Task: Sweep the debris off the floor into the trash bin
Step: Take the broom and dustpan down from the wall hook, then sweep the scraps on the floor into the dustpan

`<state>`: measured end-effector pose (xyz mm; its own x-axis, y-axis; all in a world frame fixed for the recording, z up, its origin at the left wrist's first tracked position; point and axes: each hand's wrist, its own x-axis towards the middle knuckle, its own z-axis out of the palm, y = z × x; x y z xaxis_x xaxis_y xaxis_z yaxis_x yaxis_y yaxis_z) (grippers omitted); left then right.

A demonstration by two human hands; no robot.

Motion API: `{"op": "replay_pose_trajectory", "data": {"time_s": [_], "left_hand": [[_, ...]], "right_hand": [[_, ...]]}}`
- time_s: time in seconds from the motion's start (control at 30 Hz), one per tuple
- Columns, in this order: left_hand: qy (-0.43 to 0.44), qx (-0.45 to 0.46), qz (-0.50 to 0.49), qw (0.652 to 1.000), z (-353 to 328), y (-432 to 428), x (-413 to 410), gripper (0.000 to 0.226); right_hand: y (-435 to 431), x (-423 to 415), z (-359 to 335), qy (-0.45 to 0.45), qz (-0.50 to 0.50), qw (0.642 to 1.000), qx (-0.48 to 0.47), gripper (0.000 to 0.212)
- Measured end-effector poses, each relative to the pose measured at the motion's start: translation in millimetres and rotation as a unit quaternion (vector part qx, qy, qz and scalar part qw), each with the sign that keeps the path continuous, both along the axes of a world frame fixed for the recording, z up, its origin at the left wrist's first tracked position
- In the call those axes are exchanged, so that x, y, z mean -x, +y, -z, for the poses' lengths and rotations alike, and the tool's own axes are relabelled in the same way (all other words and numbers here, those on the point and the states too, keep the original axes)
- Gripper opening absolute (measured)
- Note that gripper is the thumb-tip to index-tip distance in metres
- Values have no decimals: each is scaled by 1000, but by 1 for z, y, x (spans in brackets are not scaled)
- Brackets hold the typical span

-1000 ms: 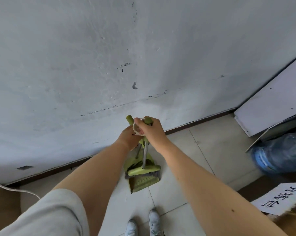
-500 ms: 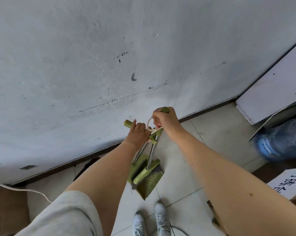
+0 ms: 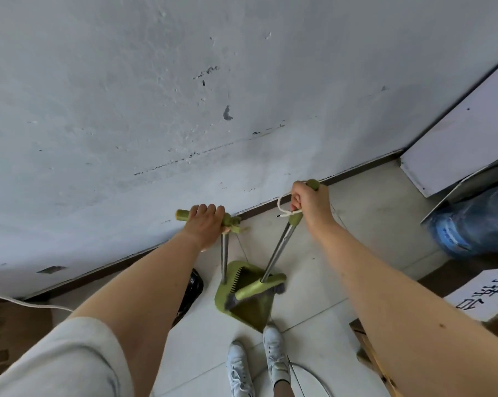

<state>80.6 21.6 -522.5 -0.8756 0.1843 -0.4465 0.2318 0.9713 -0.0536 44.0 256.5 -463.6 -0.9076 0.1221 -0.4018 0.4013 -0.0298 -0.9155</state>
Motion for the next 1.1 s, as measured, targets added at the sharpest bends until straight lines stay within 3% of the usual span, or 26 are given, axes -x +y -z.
{"op": "replay_pose_trajectory", "data": {"time_s": [0.07,0.13,0.23,0.27,0.33,0.47,0.6,0.7,0.9,1.1], "left_hand": [[0,1,7,1000,-2,-4,-2,42],[-5,-13,20,1000,-7,-3,-3,41],[-38,-38,33,998,-19,1,-3,46],[-65,-35,30,997,-24,2,-3,50],[-110,-14,36,993,-31,6,-6,53],[-186,-29,25,982,-49,26,-16,51],[-262,-48,45,963,-59,50,-31,38],[-249,-36,79,965,-58,65,-47,33],[-191,-36,134,972,-68,103,-61,46],[-144,-39,190,970,-96,168,-88,51]], "right_hand": [[-1,3,-1,2,-32,999,-34,22],[-3,5,-8,2,-96,986,-135,17],[-6,7,-23,-8,-196,930,-311,25],[-4,7,-31,-39,-230,918,-321,25],[2,4,-46,-134,-297,917,-232,18],[20,-9,-73,-268,-388,879,-66,46],[51,-35,-79,-378,-327,864,68,49],[73,-64,-71,-414,-316,851,67,55],[90,-127,-45,-456,-336,822,-56,20],[113,-180,-49,-487,-302,820,4,21]]}}
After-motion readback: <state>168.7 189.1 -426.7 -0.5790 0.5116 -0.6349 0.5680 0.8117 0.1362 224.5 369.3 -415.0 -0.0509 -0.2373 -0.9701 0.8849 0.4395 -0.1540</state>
